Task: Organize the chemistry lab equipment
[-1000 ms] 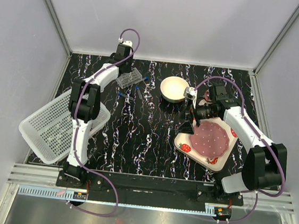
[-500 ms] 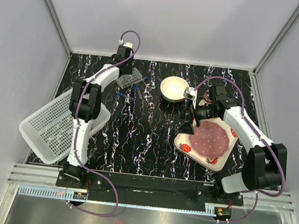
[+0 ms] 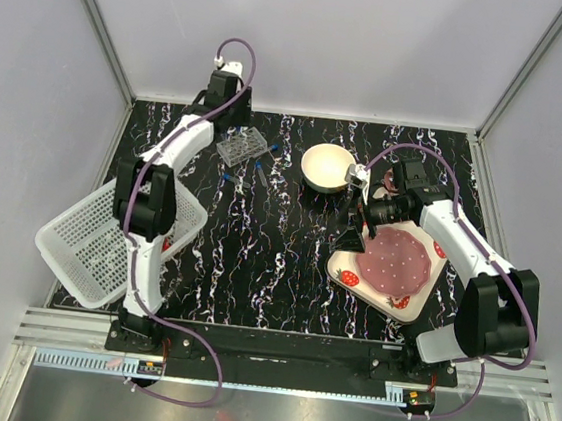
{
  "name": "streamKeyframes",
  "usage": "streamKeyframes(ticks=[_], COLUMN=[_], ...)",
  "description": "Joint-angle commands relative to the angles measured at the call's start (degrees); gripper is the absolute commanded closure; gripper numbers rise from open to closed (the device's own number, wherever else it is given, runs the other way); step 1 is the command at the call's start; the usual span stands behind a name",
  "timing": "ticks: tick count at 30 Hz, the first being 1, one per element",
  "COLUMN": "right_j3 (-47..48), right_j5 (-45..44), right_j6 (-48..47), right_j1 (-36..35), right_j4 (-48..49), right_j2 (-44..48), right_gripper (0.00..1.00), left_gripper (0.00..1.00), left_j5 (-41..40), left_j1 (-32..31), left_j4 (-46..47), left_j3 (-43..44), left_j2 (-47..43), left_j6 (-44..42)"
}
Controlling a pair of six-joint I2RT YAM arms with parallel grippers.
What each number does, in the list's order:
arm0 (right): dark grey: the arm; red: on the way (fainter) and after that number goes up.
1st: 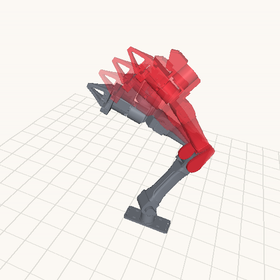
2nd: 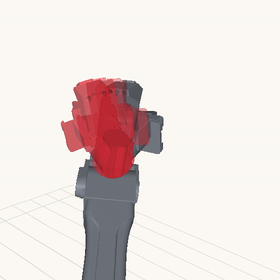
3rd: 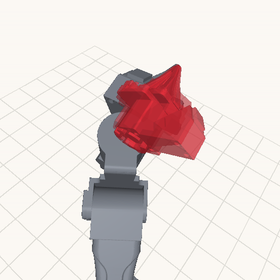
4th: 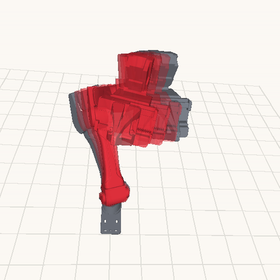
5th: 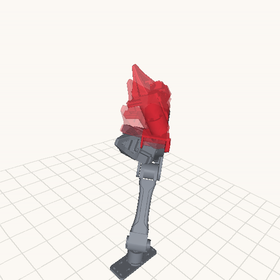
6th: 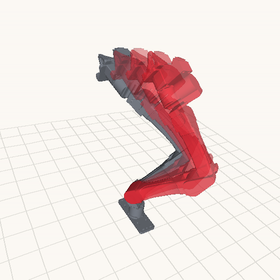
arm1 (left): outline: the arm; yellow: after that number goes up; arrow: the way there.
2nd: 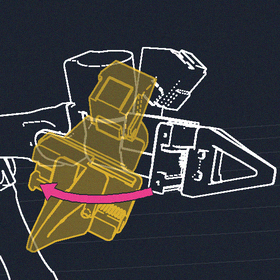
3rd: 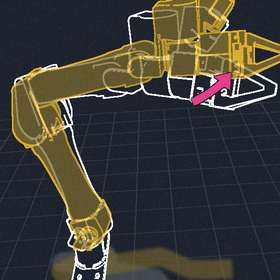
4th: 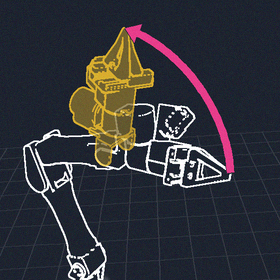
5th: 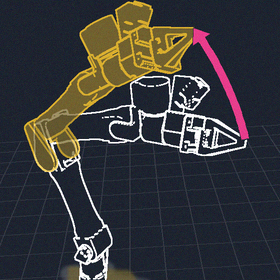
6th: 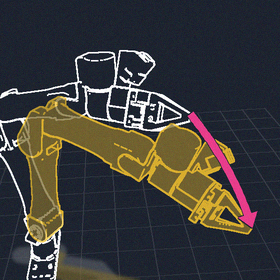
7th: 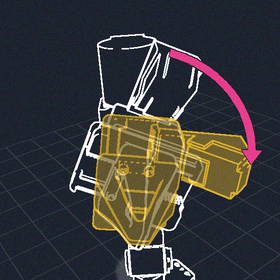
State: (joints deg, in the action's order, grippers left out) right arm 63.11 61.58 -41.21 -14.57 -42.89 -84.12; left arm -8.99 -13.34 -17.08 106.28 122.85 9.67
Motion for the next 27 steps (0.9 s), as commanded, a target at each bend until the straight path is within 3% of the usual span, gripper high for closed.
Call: streamKeyframes(ticks=[1,6,7,8,11,15,20,23,24,27], right_j3=[1.2,1.3,2.0,2.9,10.5,29.8,46.9,62.5,72.2,75.6], right_j5=[0.4,-10.1,-12.3,-16.5,-25.2,-30.6,-33.4,-38.1,-39.2,-46.8], right_j6=[1.6,13.7,15.0,16.1,22.7,29.2,35.2,38.3,38.6,36.5], right_j1=[0.0,-5.7,-6.9,-8.1,-11.3,-14.0,-17.3,-18.8,-19.2,-21.2], right_j4=[3.3,11.5,12.6,12.7,10.3,1.0,-4.9,-10.9,-14.6,-11.9], right_j2=[-0.3,0.1,-0.9,-1.8,-8.5,-21.1,-37.0,-47.8,-50.9,-57.3], right_gripper=[0.00,0.00,0.00,0.00,0.00,0.00,0.00,0.00,0.00,0.00], left_gripper=[0.29,0.17,0.14,0.07,0.01,0.01,0.01,0.01,0.01,0.01], left_j5=[1.9,1.0,1.2,1.8,5.3,10.5,12.0,12.9,12.6,11.6], left_j1=[0.2,1.0,1.6,1.9,3.8,7.8,10.3,10.4,10.4,10.4], left_j4=[2.5,4.1,4.6,5.6,5.4,2.4,-3.7,-6.7,-7.3,-8.9], left_j3=[-3.3,-16.9,-19.7,-25.0,-34.9,-46.1,-58.3,-63.0,-63.6,-63.2], left_j2=[-10.3,-22.6,-28.4,-31.1,-43.1,-56.2,-72.6,-79.2,-80.4,-82.5], left_j6=[0.1,0.3,0.4,0.5,0.6,1.2,2.6,2.8,3.0,1.6])
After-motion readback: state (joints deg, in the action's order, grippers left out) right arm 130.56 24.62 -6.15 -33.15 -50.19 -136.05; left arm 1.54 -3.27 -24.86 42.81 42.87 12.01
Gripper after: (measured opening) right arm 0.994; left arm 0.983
